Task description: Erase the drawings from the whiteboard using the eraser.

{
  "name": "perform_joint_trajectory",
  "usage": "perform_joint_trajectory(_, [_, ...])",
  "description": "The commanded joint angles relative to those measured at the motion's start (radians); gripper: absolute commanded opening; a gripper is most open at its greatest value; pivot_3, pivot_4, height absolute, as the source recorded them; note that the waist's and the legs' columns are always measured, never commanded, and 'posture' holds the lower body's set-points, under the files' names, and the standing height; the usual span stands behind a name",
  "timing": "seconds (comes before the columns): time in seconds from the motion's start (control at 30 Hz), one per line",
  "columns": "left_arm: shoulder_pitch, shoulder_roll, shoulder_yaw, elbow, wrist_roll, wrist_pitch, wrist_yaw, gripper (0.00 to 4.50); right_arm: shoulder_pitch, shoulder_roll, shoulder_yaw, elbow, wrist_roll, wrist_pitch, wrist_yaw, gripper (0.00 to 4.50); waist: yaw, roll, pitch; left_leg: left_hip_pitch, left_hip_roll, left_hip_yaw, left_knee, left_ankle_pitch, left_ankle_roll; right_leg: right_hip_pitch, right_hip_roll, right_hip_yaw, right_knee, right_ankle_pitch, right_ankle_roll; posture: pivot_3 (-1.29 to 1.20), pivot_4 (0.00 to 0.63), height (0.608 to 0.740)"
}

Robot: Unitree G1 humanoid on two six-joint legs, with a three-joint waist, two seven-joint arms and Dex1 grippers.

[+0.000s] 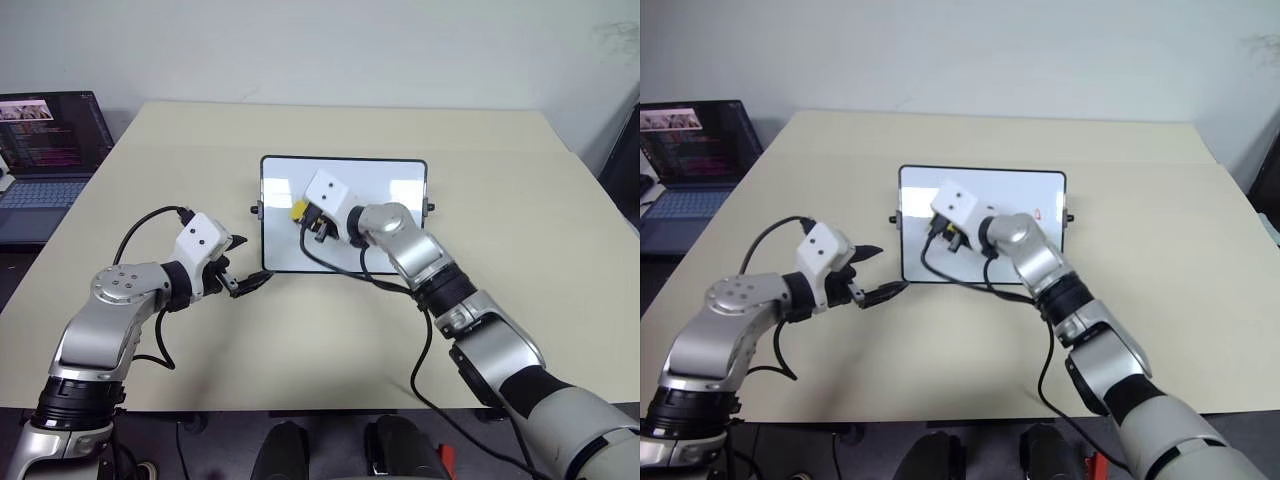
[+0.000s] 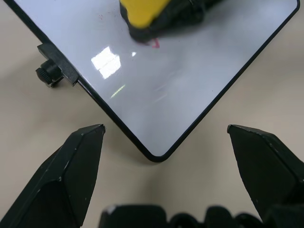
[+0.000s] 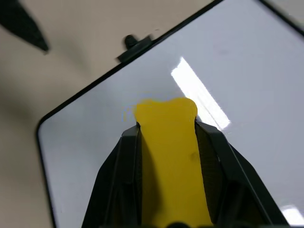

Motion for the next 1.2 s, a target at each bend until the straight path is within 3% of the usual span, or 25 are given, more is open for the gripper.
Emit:
perform_joint_trajectory(0.03, [-0.001,-0.002,0.008,-0.040,0.003,-0.019,0.010,4.50,0.003,-0.008,-0.012,-0.001,-0.009,0.000,0.030,1.25,-0.001,0.000,0.000,0.000,0.000,0.000,0.000,0.000,0.000,0.000,0.000,0.000,0.000,0.000,0.000,0.00,0.150,0.740])
perform_joint_trajectory(0.2, [0.003,-0.010,0.002,-0.046,0.002,-0.018,0.012,4.50,0.081,-0.014,0.074,-0.084,-0.035,0.040,0.153,1.25,-0.003,0.000,0.000,0.000,0.000,0.000,-0.001,0.000,0.000,0.000,0.000,0.000,-0.002,0.000,0.000,0.00,0.150,0.740])
perform_joint_trajectory(0.5, [0.004,-0.010,0.000,-0.051,-0.001,-0.017,0.013,4.50,0.002,-0.002,-0.006,-0.015,-0.068,-0.045,-0.016,1.25,-0.001,0.000,0.000,0.001,0.000,0.000,0.000,0.000,0.000,0.001,0.000,0.000,0.001,0.000,0.000,0.00,0.150,0.740])
perform_joint_trajectory(0.87, [0.005,-0.012,-0.004,-0.054,-0.004,-0.016,0.015,4.50,0.070,-0.013,0.085,-0.047,-0.105,-0.039,0.120,1.25,-0.003,0.000,0.000,0.001,0.000,0.000,-0.001,0.000,0.000,0.001,0.000,0.000,-0.002,0.000,0.000,0.00,0.150,0.740])
perform_joint_trajectory(1.2, [0.003,-0.014,-0.008,-0.054,-0.006,-0.019,0.010,4.50,0.049,-0.062,0.012,-0.029,-0.121,-0.062,0.023,1.25,0.002,0.000,0.000,0.002,-0.001,0.000,0.000,0.000,0.000,0.002,0.000,0.000,0.001,0.000,0.000,0.00,0.150,0.740])
